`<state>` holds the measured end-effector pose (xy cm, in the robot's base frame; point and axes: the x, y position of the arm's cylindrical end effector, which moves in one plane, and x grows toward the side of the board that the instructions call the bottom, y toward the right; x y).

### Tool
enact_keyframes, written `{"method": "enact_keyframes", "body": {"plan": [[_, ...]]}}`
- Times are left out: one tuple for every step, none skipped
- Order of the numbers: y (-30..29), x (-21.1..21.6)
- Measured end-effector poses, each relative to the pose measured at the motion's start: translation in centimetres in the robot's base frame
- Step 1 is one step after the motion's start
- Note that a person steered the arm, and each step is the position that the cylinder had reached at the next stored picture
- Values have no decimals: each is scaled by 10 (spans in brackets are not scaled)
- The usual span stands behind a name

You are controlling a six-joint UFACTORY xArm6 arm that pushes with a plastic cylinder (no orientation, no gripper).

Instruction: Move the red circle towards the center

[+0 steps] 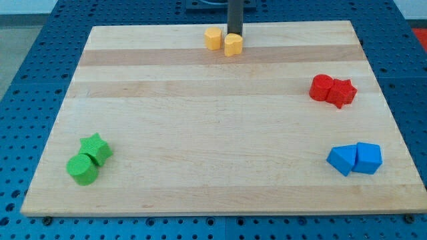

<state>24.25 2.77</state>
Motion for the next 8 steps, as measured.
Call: {"method": "enact_keyframes", "body": {"plan": [[-14,-5],[-50,-7],[-84,-4],[-101,10],[-104,30],[-120,42],[-143,48],[-159,48]]}}
